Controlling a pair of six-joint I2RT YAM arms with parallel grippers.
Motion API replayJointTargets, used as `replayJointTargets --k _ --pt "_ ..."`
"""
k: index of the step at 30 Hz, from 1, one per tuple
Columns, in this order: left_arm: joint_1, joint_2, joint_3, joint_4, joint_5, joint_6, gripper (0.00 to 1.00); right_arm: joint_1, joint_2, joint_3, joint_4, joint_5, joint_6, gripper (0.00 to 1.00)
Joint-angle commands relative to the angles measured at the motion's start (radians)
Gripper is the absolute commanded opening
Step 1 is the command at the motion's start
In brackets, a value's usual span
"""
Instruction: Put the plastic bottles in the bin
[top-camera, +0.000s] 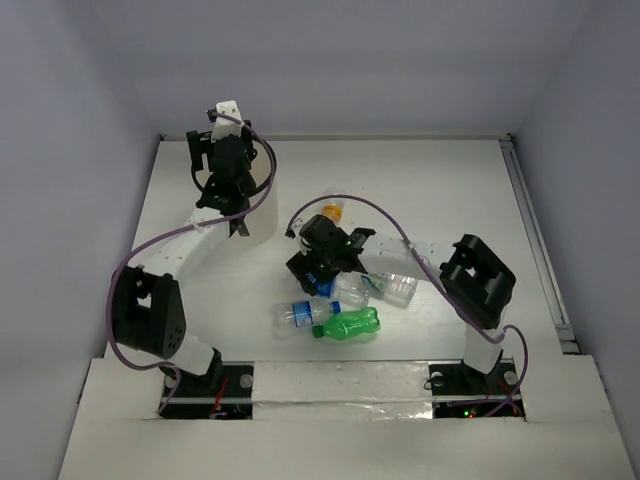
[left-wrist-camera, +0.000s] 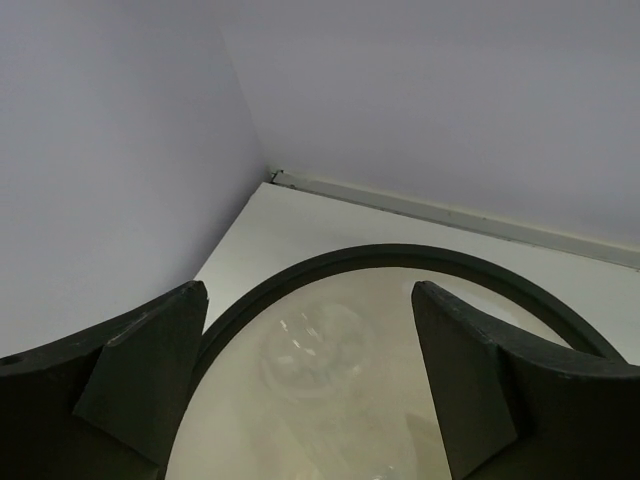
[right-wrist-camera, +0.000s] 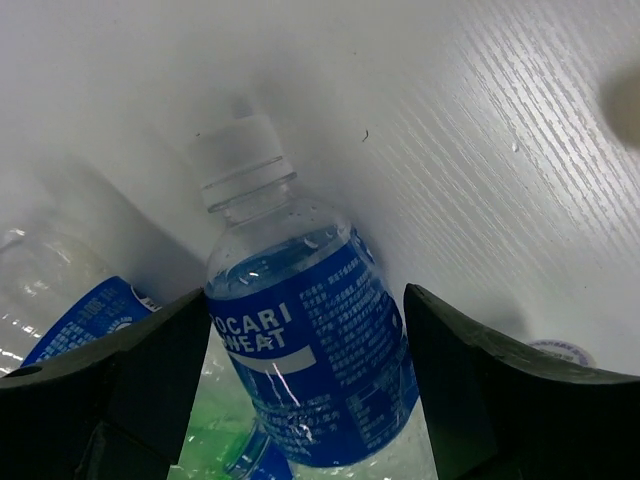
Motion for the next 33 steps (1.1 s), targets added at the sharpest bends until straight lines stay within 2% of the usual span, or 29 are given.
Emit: replayJointTargets --k 1,4,9,13,14,16,18,22,27,33 --pt "0.000 0.002 0.022 0.046 -0.017 0.008 0.82 -0.004 0.026 0.075 -0.054 -0.021 -0.050 0.82" --pt "0.000 -0.001 0.054 0.007 -0.023 -0.016 0.88 -0.004 0.051 0.099 -0.071 -0.011 -0.061 0.82" --pt "0.000 -0.080 0.114 -0.102 0.058 -0.107 0.88 -0.004 0.068 0.110 -0.069 0.009 -0.074 0.79" --pt "0.000 -0.152 0.183 -0.223 0.168 -0.234 0.88 -0.004 0.049 0.114 -0.063 0.037 -0.071 0.68" --pt "0.000 -0.187 0.200 -0.249 0.197 -0.287 0.88 -0.004 0.042 0.116 -0.060 0.040 -0.069 0.62" --pt "0.000 -0.228 0.197 -0.314 0.271 -0.335 0.87 -0.004 0.003 0.116 -0.046 0.048 -0.063 0.56" --pt "0.000 -0.299 0.189 -0.355 0.332 -0.395 0.86 -0.004 -0.029 0.114 -0.037 0.059 -0.057 0.55" --pt "-0.009 -0.452 0.107 -0.443 0.434 -0.480 0.80 -0.004 -0.142 0.110 -0.012 0.106 -0.037 0.55" --pt "-0.009 -0.707 -0.076 -0.478 0.534 -0.543 0.77 -0.004 -0.319 0.130 0.012 0.155 -0.014 0.55" --pt "-0.009 -0.957 -0.233 -0.588 0.601 -0.622 0.75 -0.004 -0.426 0.229 0.196 0.111 0.038 0.55"
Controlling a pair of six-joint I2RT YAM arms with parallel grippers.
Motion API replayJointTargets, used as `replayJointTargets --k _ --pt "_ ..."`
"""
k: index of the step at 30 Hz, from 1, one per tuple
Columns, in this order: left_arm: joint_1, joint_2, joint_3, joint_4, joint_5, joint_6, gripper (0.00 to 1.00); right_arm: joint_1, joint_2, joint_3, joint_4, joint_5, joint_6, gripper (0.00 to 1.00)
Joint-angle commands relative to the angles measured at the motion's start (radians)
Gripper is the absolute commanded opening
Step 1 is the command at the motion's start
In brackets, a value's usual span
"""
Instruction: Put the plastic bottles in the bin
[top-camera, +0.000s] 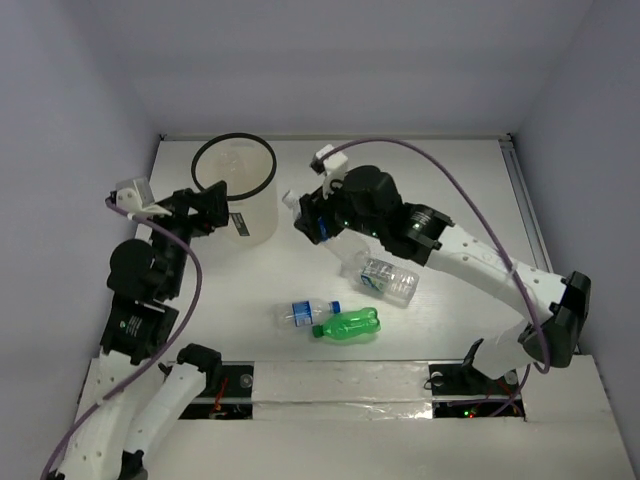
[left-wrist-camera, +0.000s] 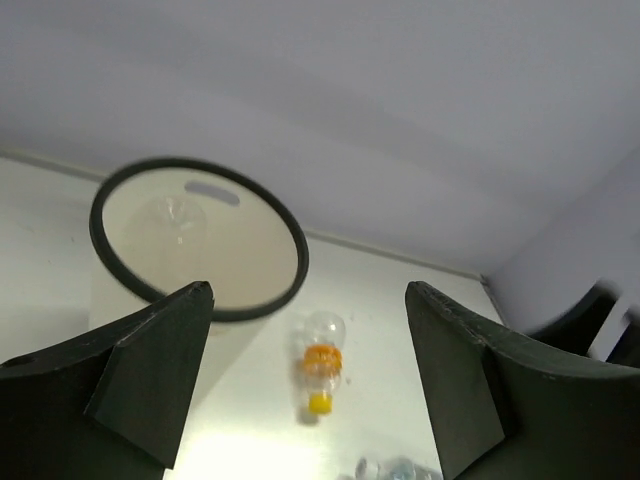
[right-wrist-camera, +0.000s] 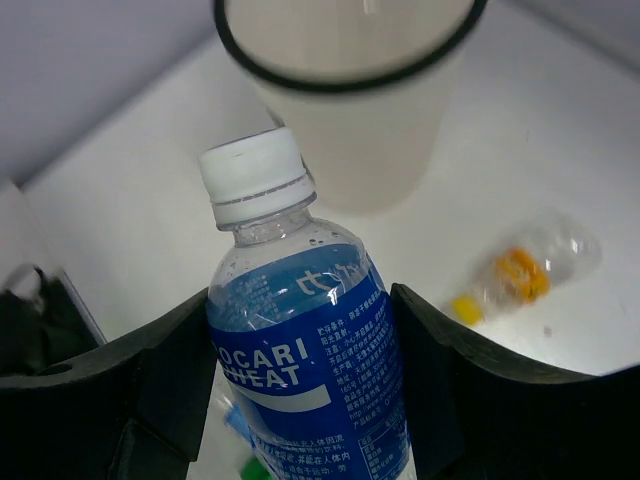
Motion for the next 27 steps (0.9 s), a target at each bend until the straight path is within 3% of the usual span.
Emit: replayJointTargets --k 1,5,13,21,27 --pt "-0.002 -0.093 -0.069 -0.083 0.071 -0.076 0.75 -0.003 -0.036 0.096 0.250 -0.023 0.050 0.55" --pt "-0.002 -0.261 -0.177 -0.147 0.056 -0.119 0.73 -0.003 0.027 0.216 0.431 -0.097 0.079 0.55" --pt "-0.002 -0.469 -0.331 -0.200 -0.005 -0.167 0.70 -0.035 0.293 0.414 0.853 -0.071 0.173 0.56" --pt "-0.002 -0.520 -0.346 -0.195 0.004 -0.170 0.69 -0.101 0.660 0.803 0.897 -0.107 0.259 0.56" --pt "-0.002 -0.520 -0.346 -0.193 0.013 -0.167 0.69 -0.119 0.766 0.859 0.881 -0.120 0.274 0.57"
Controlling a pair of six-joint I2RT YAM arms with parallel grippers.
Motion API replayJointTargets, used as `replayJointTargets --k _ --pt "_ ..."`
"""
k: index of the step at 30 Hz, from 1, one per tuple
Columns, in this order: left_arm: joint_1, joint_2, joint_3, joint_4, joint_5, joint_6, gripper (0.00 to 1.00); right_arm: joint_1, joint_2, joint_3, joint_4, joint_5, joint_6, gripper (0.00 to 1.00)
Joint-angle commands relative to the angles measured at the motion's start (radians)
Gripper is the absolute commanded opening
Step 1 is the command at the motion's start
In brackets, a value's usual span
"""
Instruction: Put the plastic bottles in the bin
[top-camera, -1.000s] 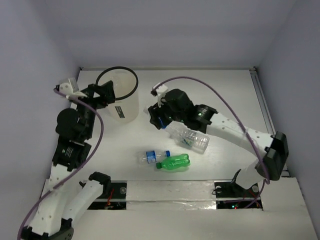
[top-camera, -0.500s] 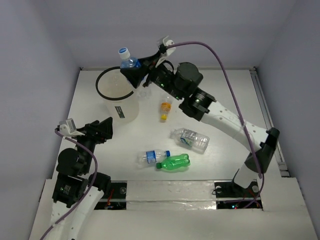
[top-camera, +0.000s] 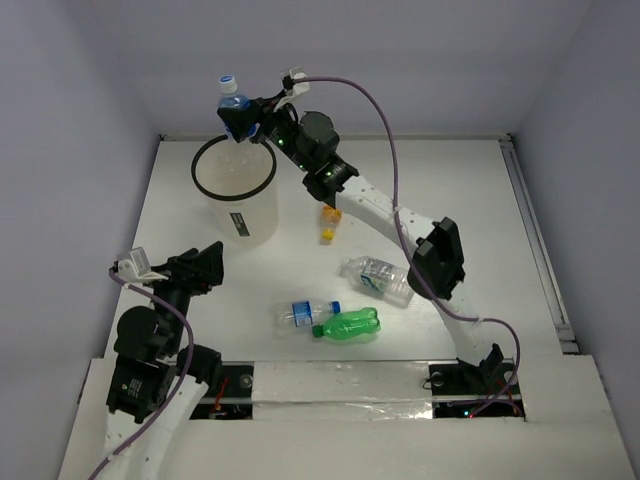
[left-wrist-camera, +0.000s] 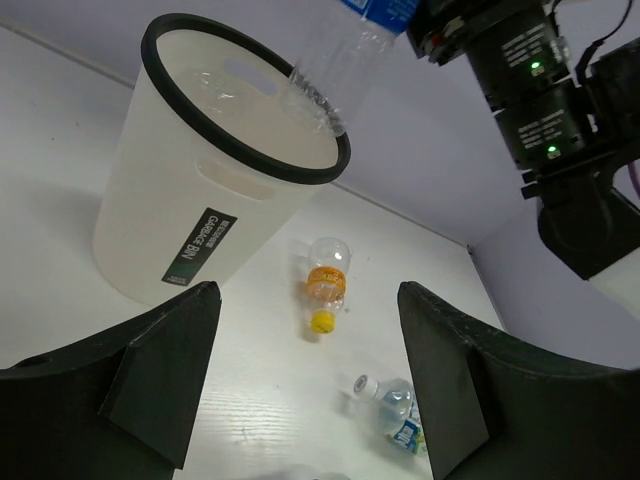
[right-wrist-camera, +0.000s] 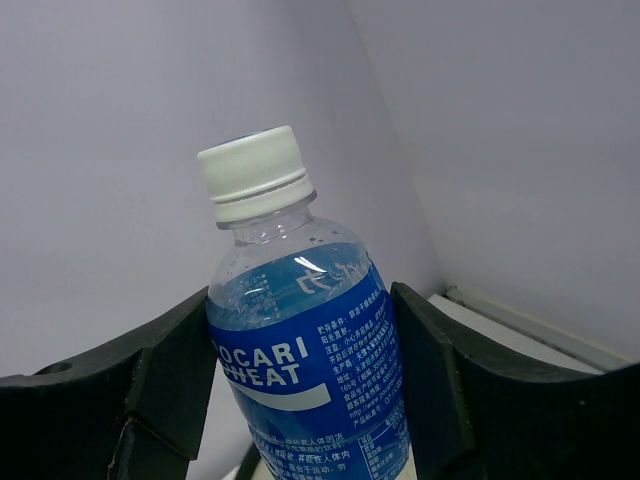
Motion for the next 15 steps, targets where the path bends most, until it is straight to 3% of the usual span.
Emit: replayJointTargets --k 1,15 --pt "-0.003 -0.013 -0.007 0.043 0.015 -0.003 0.69 -0.003 -0.012 0.016 0.103 -0.016 0.016 0.57" --pt "0.006 -0.010 -0.010 0.043 0.005 -0.004 0.68 -0.003 -0.058 -0.234 0.254 -0.030 0.035 0.76"
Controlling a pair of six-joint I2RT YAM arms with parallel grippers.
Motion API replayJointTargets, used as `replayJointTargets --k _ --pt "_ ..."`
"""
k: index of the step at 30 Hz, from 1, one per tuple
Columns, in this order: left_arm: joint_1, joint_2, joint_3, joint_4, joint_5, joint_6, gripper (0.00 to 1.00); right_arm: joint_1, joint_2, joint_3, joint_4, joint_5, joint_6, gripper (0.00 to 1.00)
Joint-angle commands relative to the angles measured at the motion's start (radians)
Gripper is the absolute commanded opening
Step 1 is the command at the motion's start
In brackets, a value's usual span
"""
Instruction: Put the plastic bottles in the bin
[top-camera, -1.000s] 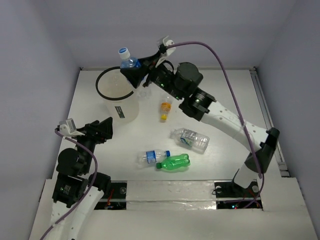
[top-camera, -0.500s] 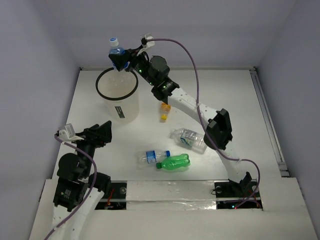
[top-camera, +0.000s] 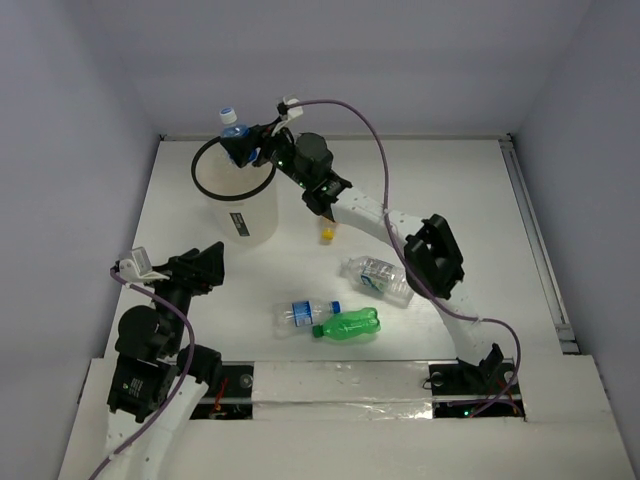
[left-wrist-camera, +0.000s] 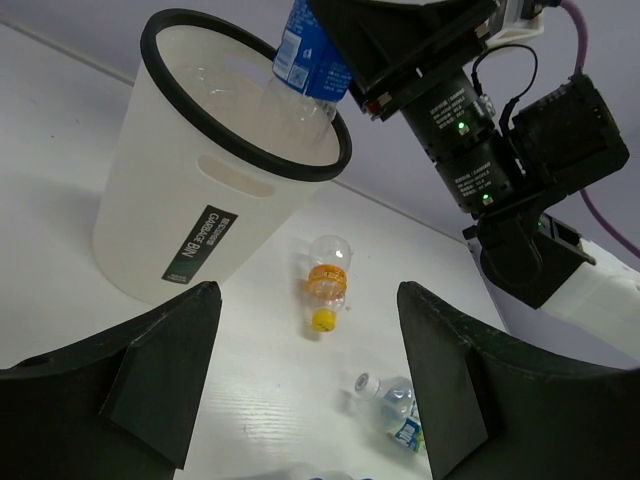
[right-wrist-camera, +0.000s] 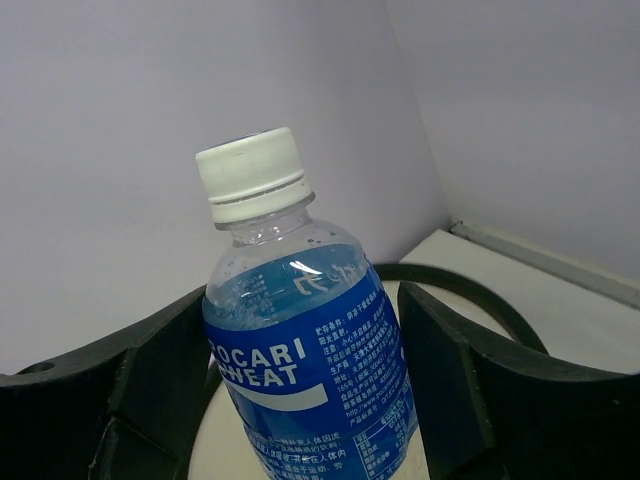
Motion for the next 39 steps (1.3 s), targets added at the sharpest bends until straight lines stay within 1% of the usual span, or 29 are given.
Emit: replayJointTargets --k 1,4,10,11,12,13,17,19,20,21,22,23,24,25,26,27,28,29,30,31,32,33,34,35,37,38,39 --pt "0.004 -0.006 -0.002 0.039 -0.008 -0.004 0.68 0.004 -0.104 -0.059 0.162 0.003 0.012 0.76" --pt "0.004 0.009 0.001 0.037 -0.009 -0.002 0.68 0.004 -0.163 -0.131 0.203 0.011 0.009 0.79" --pt "0.004 0.066 0.008 0.048 0.017 0.011 0.67 0.004 -0.282 -0.271 0.271 0.026 -0.008 0.80" --pt "0.004 0.085 0.011 0.051 0.020 0.013 0.67 0.004 -0.311 -0.301 0.273 0.030 -0.013 0.85" --pt "0.004 0.095 0.011 0.054 0.034 0.015 0.67 0.004 -0.321 -0.309 0.268 0.031 -0.017 0.87" --pt "0.004 0.105 0.011 0.065 0.040 0.013 0.66 0.004 -0.326 -0.309 0.244 0.026 -0.022 0.87" --pt "0.004 0.131 0.001 0.109 0.075 -0.011 0.66 0.004 -0.345 -0.334 0.233 0.008 -0.028 0.89" --pt "0.004 0.154 -0.004 0.145 0.130 -0.008 0.65 0.004 -0.378 -0.376 0.248 0.012 -0.026 0.89" --pt "0.004 0.199 0.001 0.154 0.152 -0.008 0.62 0.004 -0.394 -0.396 0.250 0.015 -0.026 0.84" --pt "0.004 0.227 0.004 0.166 0.214 -0.005 0.62 0.004 -0.416 -0.444 0.248 0.021 -0.028 0.79" --pt "0.004 0.253 0.010 0.197 0.233 -0.004 0.61 0.004 -0.471 -0.473 0.237 0.038 -0.030 0.71" --pt "0.004 0.307 0.011 0.215 0.251 -0.004 0.61 0.004 -0.506 -0.508 0.231 0.049 -0.036 0.40" --pt "-0.005 0.334 0.010 0.235 0.283 -0.005 0.61 0.004 -0.545 -0.589 0.228 0.093 -0.037 0.23" --pt "-0.014 0.359 0.008 0.270 0.291 -0.010 0.61 0.004 -0.628 -0.632 0.216 0.116 -0.042 0.12" --pt "-0.030 0.414 0.002 0.280 0.295 -0.013 0.61 0.004 -0.675 -0.674 0.204 0.144 -0.052 0.00" --pt "-0.054 0.446 0.001 0.312 0.269 -0.018 0.61 0.004 -0.724 -0.714 0.185 0.171 -0.057 0.00" --pt "-0.127 0.510 0.001 0.335 0.232 -0.025 0.60 -0.007 -0.814 -0.779 0.126 0.220 -0.063 0.00" --pt "-0.180 0.543 0.010 0.346 0.191 -0.028 0.60 -0.007 -0.857 -0.806 0.089 0.242 -0.066 0.00" --pt "-0.235 0.581 0.016 0.356 0.120 -0.030 0.60 -0.019 -0.899 -0.830 0.051 0.257 -0.068 0.00" --pt "-0.333 0.621 0.030 0.370 0.006 -0.024 0.60 -0.019 -0.940 -0.856 -0.003 0.294 -0.071 0.00" --pt "-0.364 0.717 0.047 0.376 -0.041 -0.018 0.60 -0.030 -0.977 -0.904 -0.026 0.307 -0.068 0.00" --pt "-0.384 0.771 0.092 0.376 -0.090 -0.009 0.61 -0.044 -1.044 -0.921 -0.055 0.317 -0.065 0.00" --pt "-0.393 0.822 0.117 0.386 -0.101 0.001 0.62 -0.044 -1.075 -0.938 -0.107 0.331 -0.060 0.00" --pt "-0.393 0.923 0.167 0.390 -0.106 0.013 0.66 -0.057 -1.106 -0.970 -0.126 0.340 -0.053 0.00" --pt "-0.393 1.018 0.221 0.405 -0.116 0.034 0.71 -0.068 -1.189 -1.004 -0.167 0.354 -0.048 0.01" --pt "-0.393 1.108 0.279 0.406 -0.130 0.048 0.76 -0.077 -1.214 -1.018 -0.181 0.363 -0.045 0.01" --pt "-0.393 1.156 0.310 0.401 -0.152 0.060 0.78 -0.078 -1.259 -1.044 -0.198 0.369 -0.040 0.01"
